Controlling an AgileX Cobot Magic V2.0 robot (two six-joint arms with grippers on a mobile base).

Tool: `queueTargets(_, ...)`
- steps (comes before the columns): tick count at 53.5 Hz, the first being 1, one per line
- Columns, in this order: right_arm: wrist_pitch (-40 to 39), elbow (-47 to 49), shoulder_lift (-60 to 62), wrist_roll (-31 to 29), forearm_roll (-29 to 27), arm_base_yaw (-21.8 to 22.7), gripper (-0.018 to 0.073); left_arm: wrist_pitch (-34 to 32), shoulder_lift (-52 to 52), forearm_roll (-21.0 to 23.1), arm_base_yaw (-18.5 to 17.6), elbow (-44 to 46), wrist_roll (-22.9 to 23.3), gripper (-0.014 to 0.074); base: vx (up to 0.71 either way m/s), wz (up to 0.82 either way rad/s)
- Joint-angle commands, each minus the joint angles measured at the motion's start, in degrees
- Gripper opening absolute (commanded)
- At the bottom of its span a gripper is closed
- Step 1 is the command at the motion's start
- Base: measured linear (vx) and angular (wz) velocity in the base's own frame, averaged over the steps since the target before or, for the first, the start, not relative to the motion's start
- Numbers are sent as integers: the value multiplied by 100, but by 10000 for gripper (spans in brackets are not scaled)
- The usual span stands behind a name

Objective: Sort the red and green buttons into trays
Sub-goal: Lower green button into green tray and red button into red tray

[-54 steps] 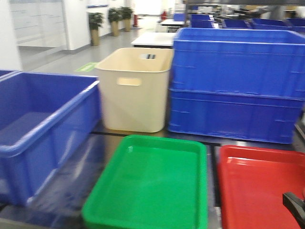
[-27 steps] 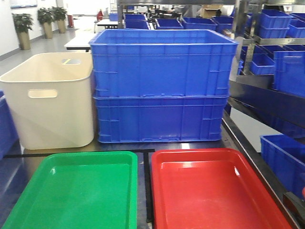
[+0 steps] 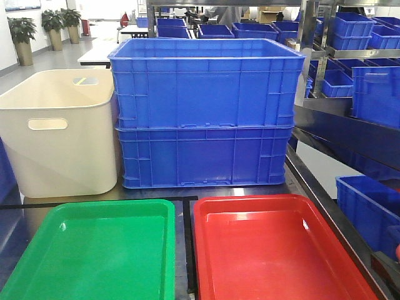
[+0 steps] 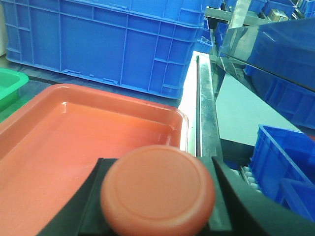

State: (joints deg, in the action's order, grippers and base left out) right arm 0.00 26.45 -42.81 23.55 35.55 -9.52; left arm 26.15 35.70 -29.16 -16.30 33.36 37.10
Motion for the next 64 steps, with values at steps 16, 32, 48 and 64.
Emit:
queueTargets(16,-441,166,29,-15,34,4,-9,-555,-2,-138,-9,182,29,5,0,0)
queueTargets(32,-938,166,-273,-15,34,4,-9,-1573,4,-256,-9,182,29,5,0,0)
queueTargets(48,-2987,185,-1447,-22,34,4,-9,-2545,878,184,-9,182,28,5,0,0)
queueTargets(64,-4581,770,-3530,-664,34,4,-8,-5430,3715,-815,-9,189,28,9,0,0)
